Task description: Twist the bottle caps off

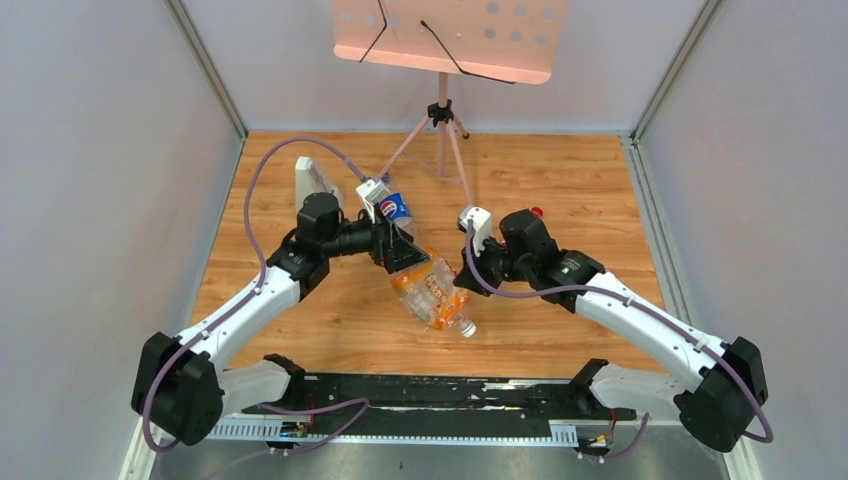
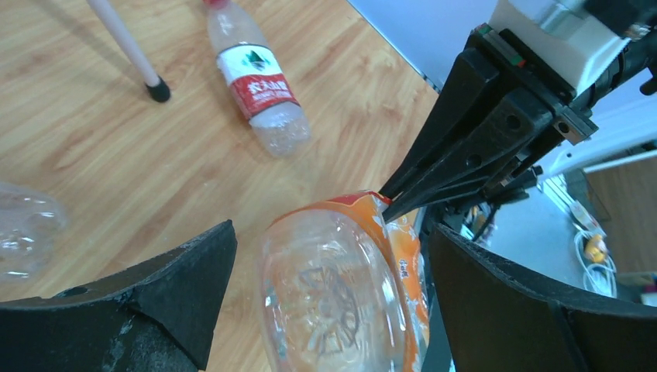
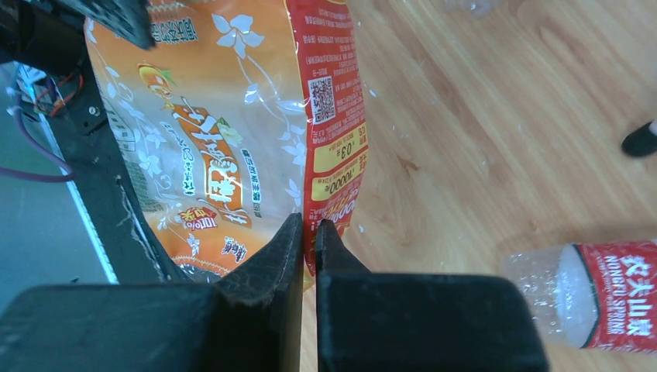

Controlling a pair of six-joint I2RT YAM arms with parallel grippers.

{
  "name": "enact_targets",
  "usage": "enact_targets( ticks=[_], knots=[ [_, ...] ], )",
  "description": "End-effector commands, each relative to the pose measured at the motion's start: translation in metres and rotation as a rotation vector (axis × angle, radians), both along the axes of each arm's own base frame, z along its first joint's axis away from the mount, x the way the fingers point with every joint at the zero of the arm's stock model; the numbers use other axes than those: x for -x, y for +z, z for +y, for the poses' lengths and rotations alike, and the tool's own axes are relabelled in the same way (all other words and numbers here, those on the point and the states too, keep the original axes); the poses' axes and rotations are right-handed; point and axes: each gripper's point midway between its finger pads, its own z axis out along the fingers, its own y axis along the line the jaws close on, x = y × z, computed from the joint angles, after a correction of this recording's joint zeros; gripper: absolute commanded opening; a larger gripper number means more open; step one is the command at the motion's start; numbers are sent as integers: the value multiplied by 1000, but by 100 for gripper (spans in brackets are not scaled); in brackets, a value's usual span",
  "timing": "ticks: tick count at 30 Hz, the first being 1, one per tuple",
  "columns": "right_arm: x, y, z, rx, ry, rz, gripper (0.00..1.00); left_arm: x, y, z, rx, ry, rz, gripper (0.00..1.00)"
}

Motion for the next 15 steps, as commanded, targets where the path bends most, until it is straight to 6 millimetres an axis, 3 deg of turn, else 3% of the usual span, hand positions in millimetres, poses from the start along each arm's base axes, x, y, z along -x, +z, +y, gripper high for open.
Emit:
enact_targets(
  ticks=[1,9,15],
  knots=[
    [-10,42,20,-62,150,-273,0,17,9,-11,16,-160,-2,100],
    [-8,62,22,-51,264,-603,0,33,-1,-10,-26,-241,54,99],
    [-11,69,19,-2,311,-737,0,43,-6,-13,-59,-287,64,83]
  ],
)
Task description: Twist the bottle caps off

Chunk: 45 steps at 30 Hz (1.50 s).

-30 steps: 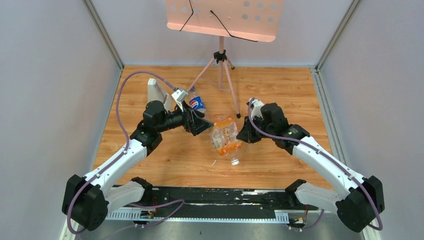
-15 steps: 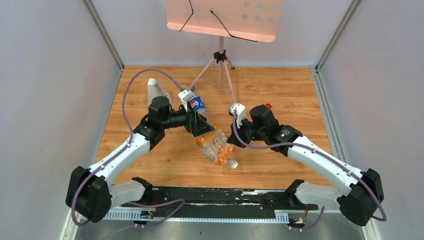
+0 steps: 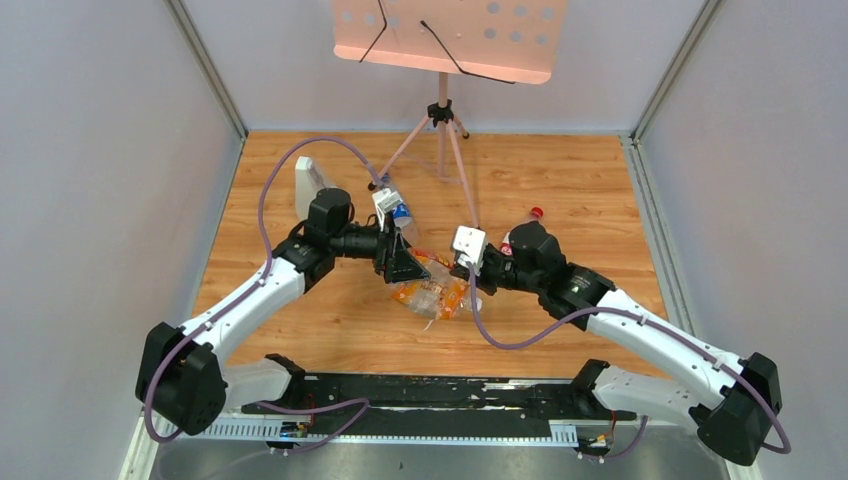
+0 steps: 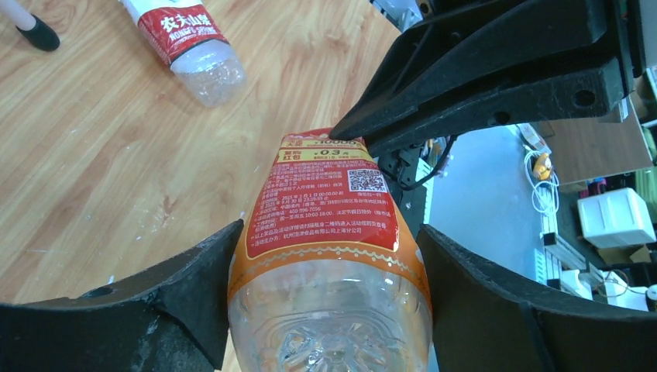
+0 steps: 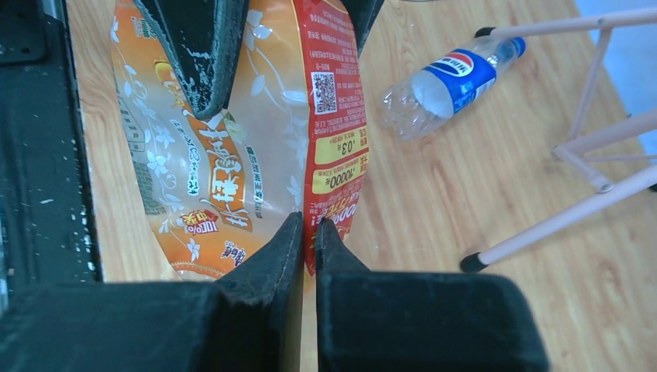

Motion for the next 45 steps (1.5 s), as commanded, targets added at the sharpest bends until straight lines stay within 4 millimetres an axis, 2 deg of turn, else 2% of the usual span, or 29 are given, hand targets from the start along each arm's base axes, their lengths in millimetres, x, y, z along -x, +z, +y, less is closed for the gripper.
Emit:
enact_targets(
  ticks=[1,3,5,8,9,10,11,12,14,15,17,18,19,22,23,24,25,26,27,28,29,30,31,32,33,34,40,45],
  knots=[
    [-9,38,6,-44,53,-223,0,10,5,-5,-12,-70,-36,81],
    [-9,43,6,-45,60,-243,0,13,3,-8,-18,-87,-41,71],
    [-7,46,7,-46,76,-250,0,15,-1,-12,-37,-89,-33,58],
    [-6,50,8,-54,77,-252,0,12,-8,-13,-75,-69,-30,32],
    [-6,50,7,-57,65,-246,1,9,-10,-13,-86,-51,-32,27],
    [-8,50,5,-59,47,-238,5,8,-13,-12,-92,-40,-31,25],
    [-10,52,4,-69,16,-222,10,4,-13,-11,-98,-15,-42,18],
    [-14,52,1,-78,-26,-204,19,3,-14,-10,-103,-1,-45,14],
    [-23,49,-7,-95,-134,-152,46,-4,-16,-6,-115,62,-66,7],
    [-29,49,-14,-105,-211,-129,51,-10,-12,-4,-110,109,-91,1],
    [-38,50,-26,-149,-351,-69,62,-18,-10,1,-112,178,-120,0],
    [-39,53,-31,-182,-404,-33,64,-20,-13,4,-119,202,-122,0],
    [-38,55,-33,-224,-446,9,66,-25,-7,7,-108,248,-151,0],
    [-32,66,-40,-410,-576,193,76,-35,7,15,-57,352,-208,0],
    [-31,66,-42,-469,-622,263,80,-35,4,17,-48,370,-210,0],
    [-31,67,-44,-537,-671,340,83,-37,20,19,6,405,-248,0],
    [-31,62,-46,-595,-716,431,86,-35,15,21,17,415,-246,0],
    [-30,57,-47,-648,-749,521,87,-34,33,21,89,426,-293,0],
    [-29,53,-46,-698,-772,618,87,-31,29,22,104,425,-295,0],
    [-28,48,-45,-736,-789,702,87,-29,44,22,163,429,-330,0],
    [-27,45,-44,-761,-787,756,87,-28,41,23,174,430,-332,0],
    [-26,42,-42,-769,-762,793,87,-27,50,24,211,443,-344,0],
    [-25,41,-41,-779,-749,812,87,-27,47,25,216,451,-334,0],
    [-26,40,-41,-791,-741,837,87,-26,56,26,253,458,-341,0],
    [-27,39,-43,-805,-741,855,87,-24,53,26,260,459,-336,0],
    [-26,44,-40,-829,-703,879,87,-23,59,26,293,460,-341,0],
    [-35,44,-38,-963,-677,1017,88,-18,68,28,393,469,-337,0],
    [-53,45,-37,-1053,-732,1112,87,-14,65,24,401,434,-333,0]
  ],
)
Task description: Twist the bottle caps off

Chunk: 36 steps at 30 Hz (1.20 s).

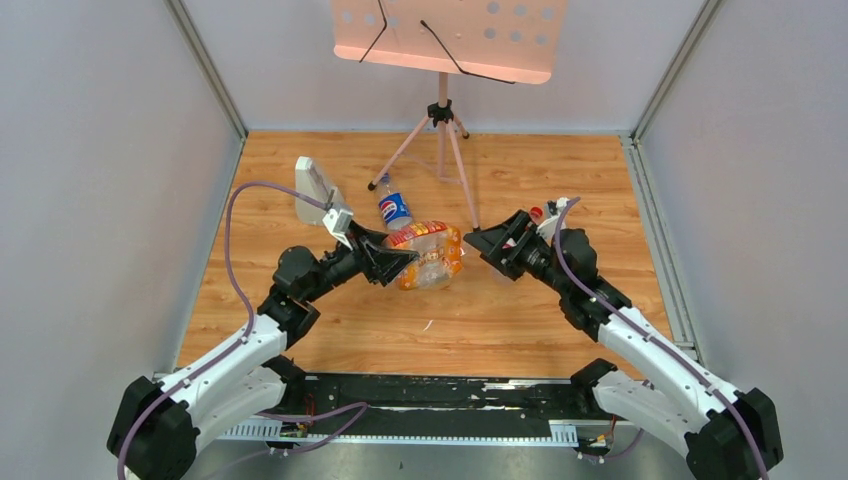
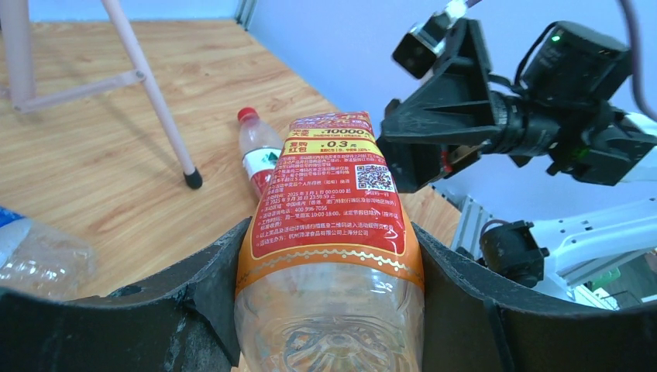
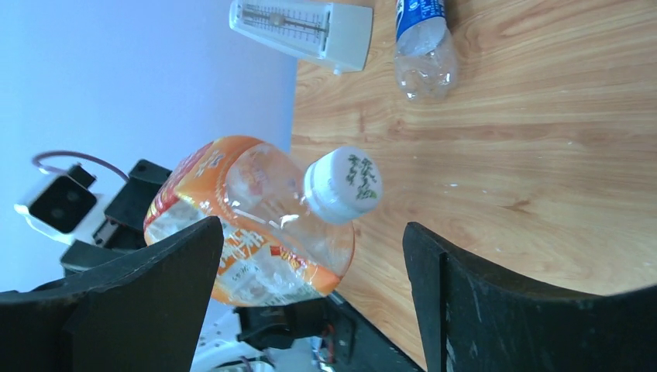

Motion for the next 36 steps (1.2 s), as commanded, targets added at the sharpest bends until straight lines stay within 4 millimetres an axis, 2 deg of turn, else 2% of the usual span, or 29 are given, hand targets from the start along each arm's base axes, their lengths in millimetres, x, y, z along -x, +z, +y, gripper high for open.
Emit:
enact_targets(
  ticks=[1,2,7,11,12,15,16,17,18,19,20,21,23,26,27,28,29,30,31,32,33,34,35,36],
  knots=[
    [-15,30,8,-195,-35,41,86,5,31,-3,90,-30,-91,0],
    [-19,29,8,-212,-49,65,85,6,32,-3,96,-33,-96,0],
    [-27,28,17,-286,-41,106,64,8,30,-4,102,-44,-100,0],
    [-32,25,15,-303,-63,105,56,14,29,-3,104,-63,-101,0],
    [-32,27,15,-308,-63,93,42,14,28,-3,106,-62,-101,0],
    [-29,35,14,-302,-52,59,20,15,23,0,103,-50,-96,4],
    [-28,35,13,-288,-48,45,11,15,21,0,97,-44,-90,9],
    [-27,36,12,-270,-47,33,6,15,18,1,86,-41,-86,14],
    [-27,36,11,-245,-46,19,1,15,16,1,78,-40,-83,33],
    [-27,35,10,-216,-46,11,0,14,14,1,60,-37,-77,58],
    [-27,36,9,-185,-47,-2,0,13,12,1,47,-35,-68,69],
    [-26,33,7,-148,-48,-12,0,12,7,2,16,-30,-49,85],
    [-27,31,1,-85,-62,-43,0,11,4,3,-32,-23,-33,98],
    [-28,25,-10,13,-92,-86,0,7,8,9,-85,15,-45,100],
    [-29,25,-13,42,-101,-94,0,7,3,13,-120,32,-37,100],
    [-29,26,-14,69,-94,-115,0,6,11,14,-123,41,-58,100],
    [-28,28,-14,104,-76,-148,0,6,9,16,-153,43,-66,100],
    [-29,30,-13,127,-62,-173,0,6,16,16,-161,41,-83,100],
    [-28,28,-12,161,-39,-178,0,7,11,15,-194,24,-83,100],
    [-28,25,-10,190,-13,-182,0,7,19,14,-199,14,-99,100],
    [-27,26,-7,207,15,-190,0,9,11,10,-232,-22,-88,100],
    [-26,26,-4,217,42,-197,0,10,17,7,-235,-43,-96,100],
    [-24,26,-1,221,68,-204,0,13,8,0,-259,-99,-72,100],
    [-23,29,3,219,95,-216,0,13,13,-4,-259,-125,-75,100]
  ],
)
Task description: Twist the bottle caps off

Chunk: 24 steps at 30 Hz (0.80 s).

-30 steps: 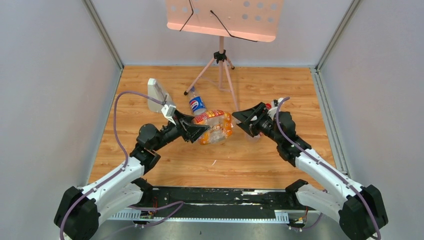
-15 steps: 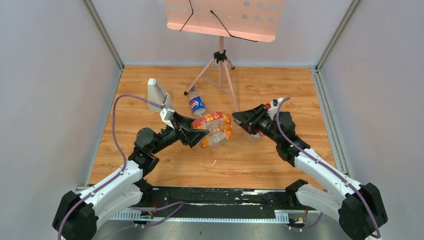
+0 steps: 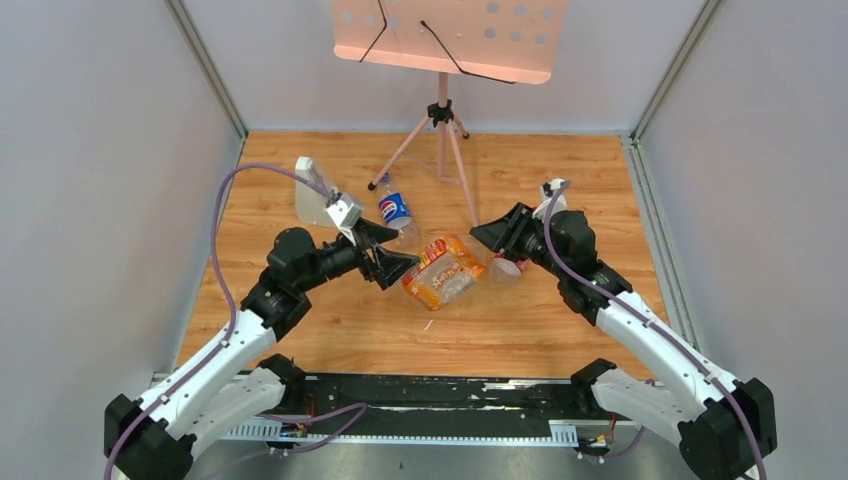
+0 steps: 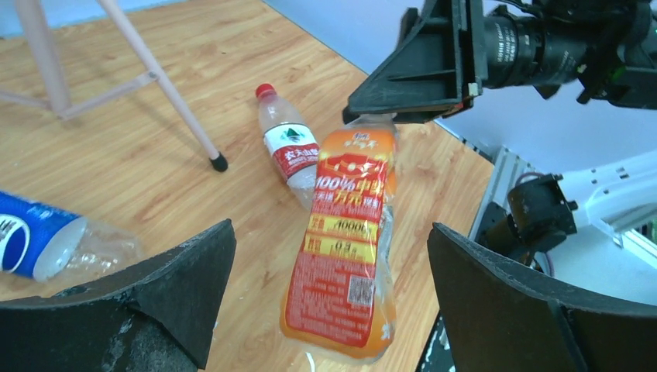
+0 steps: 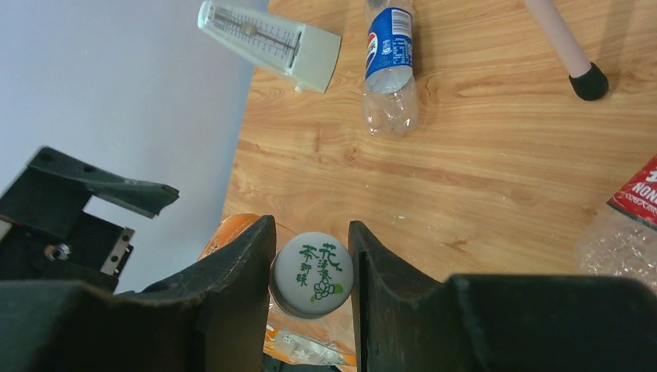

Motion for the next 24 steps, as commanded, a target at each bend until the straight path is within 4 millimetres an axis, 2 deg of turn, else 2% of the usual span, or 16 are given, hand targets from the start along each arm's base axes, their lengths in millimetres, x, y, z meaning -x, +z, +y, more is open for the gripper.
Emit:
enact_targets(
  ticks=[1,6,13,17,19,20,22,23,24],
  knots=[
    [3,20,14,77,140,-114,0,9,-13,-19,-110,-173,34,100],
    [3,25,25,83,213,-127,0,12,-32,-43,-151,-293,112,100],
    [9,27,36,25,268,-86,0,8,-60,-58,-276,-264,132,100],
    [11,25,40,9,285,-62,0,6,-61,-65,-278,-262,136,98],
    [14,24,41,-1,296,-53,0,0,-59,-65,-270,-234,130,89],
    [15,24,41,-4,304,-54,0,-2,-58,-65,-266,-219,127,79],
    [17,24,41,-12,306,-53,2,-3,-60,-65,-268,-213,130,65],
    [20,24,41,-17,310,-50,4,-3,-61,-64,-271,-213,131,61],
    [21,27,41,-26,316,-63,8,-3,-63,-64,-279,-213,140,52]
  ],
)
